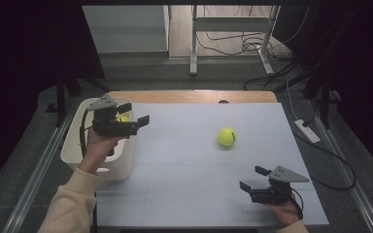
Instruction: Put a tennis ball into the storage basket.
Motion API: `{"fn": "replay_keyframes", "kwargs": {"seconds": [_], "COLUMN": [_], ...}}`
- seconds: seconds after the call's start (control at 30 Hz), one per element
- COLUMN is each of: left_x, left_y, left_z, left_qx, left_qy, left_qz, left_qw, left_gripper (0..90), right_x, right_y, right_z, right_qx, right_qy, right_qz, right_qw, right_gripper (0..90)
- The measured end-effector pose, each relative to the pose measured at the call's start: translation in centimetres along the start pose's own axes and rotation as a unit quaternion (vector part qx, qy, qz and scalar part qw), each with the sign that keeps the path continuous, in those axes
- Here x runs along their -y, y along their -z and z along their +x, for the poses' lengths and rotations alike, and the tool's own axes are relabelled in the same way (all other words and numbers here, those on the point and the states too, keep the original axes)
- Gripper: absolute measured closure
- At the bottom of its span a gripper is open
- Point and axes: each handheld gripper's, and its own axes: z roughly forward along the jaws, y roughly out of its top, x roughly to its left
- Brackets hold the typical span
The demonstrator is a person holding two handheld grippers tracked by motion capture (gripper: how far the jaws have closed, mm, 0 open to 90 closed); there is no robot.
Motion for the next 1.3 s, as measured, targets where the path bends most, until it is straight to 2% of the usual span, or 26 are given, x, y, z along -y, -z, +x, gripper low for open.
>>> {"fn": "replay_keyframes", "kwargs": {"seconds": [0.6,0.87,1.1,1.3], "left_x": [0.1,0.1,0.2,0.3], "left_y": [-2.6,-4.1,-5.3,-6.1], "left_z": [-2.0,-2.8,-3.1,-3.1], "left_qx": [0.027,0.033,0.035,0.036], "left_qy": [-0.02,-0.036,-0.041,-0.038], "left_qz": [0.024,0.047,0.06,0.067], "left_qw": [0.9991,0.9977,0.9967,0.9963], "left_gripper": [12.0,12.1,12.1,12.1], "right_x": [0.0,0.0,0.0,0.1], "right_y": [0.0,0.0,0.0,0.0], "right_z": [0.0,0.0,0.0,0.0], "right_qx": [0.0,-0.003,-0.004,-0.003], "right_qy": [0.003,0.003,0.002,0.001], "right_qz": [0.003,0.004,0.002,0.002], "right_qw": [1.0,1.0,1.0,1.0], "right_gripper": [12.6,12.7,12.7,12.7]}}
